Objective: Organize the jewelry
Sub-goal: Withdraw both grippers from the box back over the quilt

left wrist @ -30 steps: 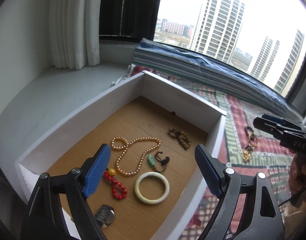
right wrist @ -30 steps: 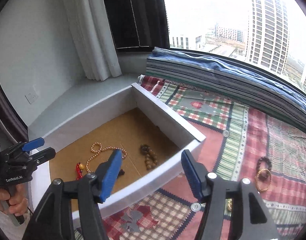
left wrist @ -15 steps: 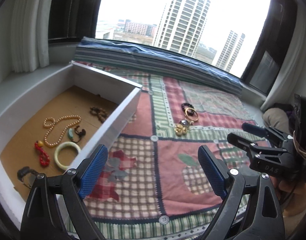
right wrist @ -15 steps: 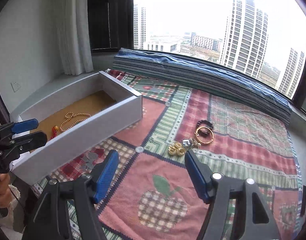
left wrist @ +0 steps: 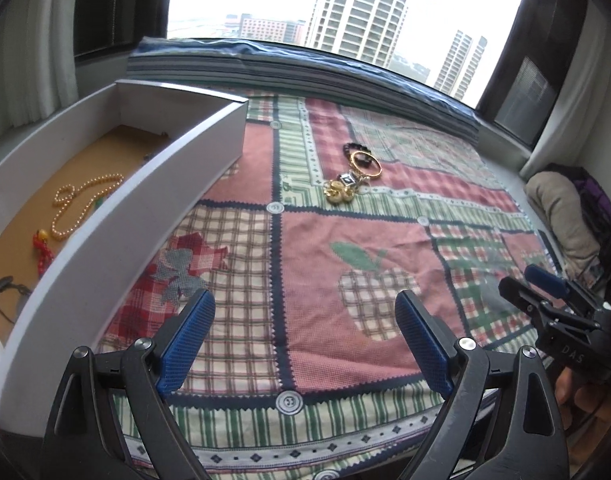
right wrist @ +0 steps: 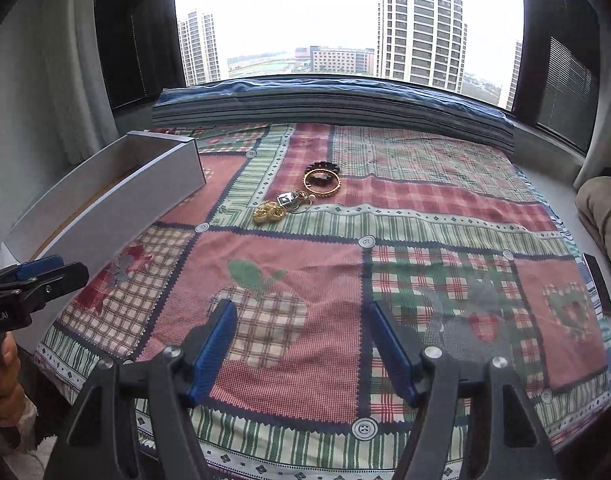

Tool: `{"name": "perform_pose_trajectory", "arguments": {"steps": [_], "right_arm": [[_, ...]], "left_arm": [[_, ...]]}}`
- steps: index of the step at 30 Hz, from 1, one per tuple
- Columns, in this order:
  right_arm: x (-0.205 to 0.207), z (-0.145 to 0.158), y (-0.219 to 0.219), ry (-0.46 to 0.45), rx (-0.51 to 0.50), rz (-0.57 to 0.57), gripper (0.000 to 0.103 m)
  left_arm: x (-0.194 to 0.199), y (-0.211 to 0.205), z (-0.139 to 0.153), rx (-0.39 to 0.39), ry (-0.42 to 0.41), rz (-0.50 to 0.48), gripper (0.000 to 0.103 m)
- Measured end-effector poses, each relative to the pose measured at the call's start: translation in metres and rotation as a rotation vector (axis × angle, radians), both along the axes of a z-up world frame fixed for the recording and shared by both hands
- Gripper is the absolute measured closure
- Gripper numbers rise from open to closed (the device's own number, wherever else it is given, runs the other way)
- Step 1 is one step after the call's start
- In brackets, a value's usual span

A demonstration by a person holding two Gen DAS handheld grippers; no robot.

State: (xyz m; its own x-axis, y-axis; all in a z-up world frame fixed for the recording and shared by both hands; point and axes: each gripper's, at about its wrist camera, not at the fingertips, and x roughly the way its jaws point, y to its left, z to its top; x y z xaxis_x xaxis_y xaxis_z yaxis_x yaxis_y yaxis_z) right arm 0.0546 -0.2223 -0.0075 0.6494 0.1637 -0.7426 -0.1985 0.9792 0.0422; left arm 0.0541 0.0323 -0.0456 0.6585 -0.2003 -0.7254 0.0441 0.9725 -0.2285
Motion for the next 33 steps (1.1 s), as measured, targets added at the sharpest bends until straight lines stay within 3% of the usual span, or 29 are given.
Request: {"name": "perform_pose_trajectory", "arguments": {"steps": [9,33], "right_arm": [[-0.012,-0.022,-0.013,0.029,0.023,-0.074,0.033],[-0.013,-0.027,-0.003,0.037,0.017,-0.05,0.033]], "left_arm": [[-0.003,-0.019,-0.015,0.019,0.023,-0.05,0.011],[0.004,-0.023,-0.025,0.051,0.04,-0.044,0.011]]}}
